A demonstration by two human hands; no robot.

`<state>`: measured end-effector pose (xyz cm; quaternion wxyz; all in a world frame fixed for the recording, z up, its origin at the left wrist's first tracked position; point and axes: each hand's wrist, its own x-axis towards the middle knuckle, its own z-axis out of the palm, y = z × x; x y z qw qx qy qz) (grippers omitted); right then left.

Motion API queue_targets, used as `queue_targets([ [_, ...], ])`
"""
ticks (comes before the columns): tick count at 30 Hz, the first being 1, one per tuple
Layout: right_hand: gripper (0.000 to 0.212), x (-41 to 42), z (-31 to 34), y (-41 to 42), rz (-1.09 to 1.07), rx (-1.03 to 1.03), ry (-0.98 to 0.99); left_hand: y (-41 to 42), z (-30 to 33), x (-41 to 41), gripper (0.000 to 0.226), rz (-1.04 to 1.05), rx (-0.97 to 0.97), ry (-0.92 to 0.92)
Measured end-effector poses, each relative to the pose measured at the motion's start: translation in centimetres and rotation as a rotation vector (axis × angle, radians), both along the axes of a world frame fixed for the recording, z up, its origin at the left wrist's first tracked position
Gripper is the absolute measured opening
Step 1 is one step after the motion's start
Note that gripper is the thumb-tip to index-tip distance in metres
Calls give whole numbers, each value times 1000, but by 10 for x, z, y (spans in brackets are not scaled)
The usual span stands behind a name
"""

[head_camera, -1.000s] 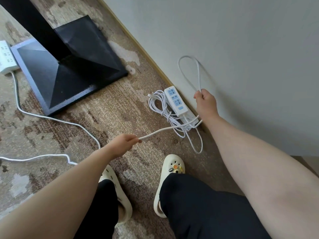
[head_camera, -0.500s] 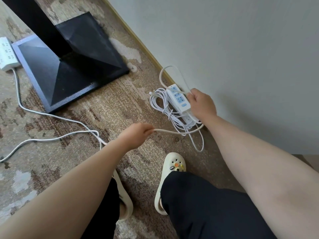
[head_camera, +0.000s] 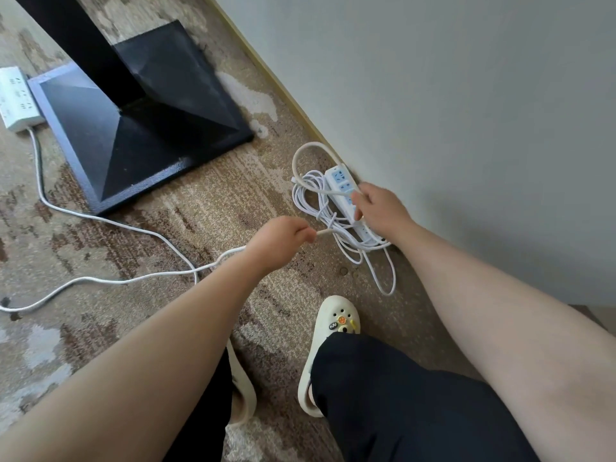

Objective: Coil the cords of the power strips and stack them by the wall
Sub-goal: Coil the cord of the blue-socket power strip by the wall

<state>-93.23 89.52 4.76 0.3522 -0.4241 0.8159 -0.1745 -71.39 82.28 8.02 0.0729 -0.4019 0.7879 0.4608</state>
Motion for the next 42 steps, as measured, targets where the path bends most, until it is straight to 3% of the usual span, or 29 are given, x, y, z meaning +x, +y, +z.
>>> queue_targets([
  [3,24,5,-6,3,-42,40,-214,7,2,-9,27,-64,35,15],
  [8,28,11,-18,8,-28,69,-356,11,-4,-25,27,-132,34,12],
  [15,27,17,-21,10,-81,-23,-455,8,-12,-40,27,60,-23,116],
  [19,29,15,-19,3,-119,-77,-310,1,-15,-35,22,88,-33,93],
  [26,38,-10,-22,9,-144,-29,12,-33,-23,16,27,193,-86,-137],
  [30,47,-3,-17,5,-101,-76,-27,-37,-18,-2,31,452,-45,-10],
  [33,42,3,-17,6,-31,-76,5,-41,-13,-14,33,531,-22,62],
  [38,39,-7,-22,12,-63,-30,173,-32,-23,2,28,315,5,-12],
  [42,42,-25,-23,16,-213,17,240,-29,-36,38,26,228,-132,-159],
])
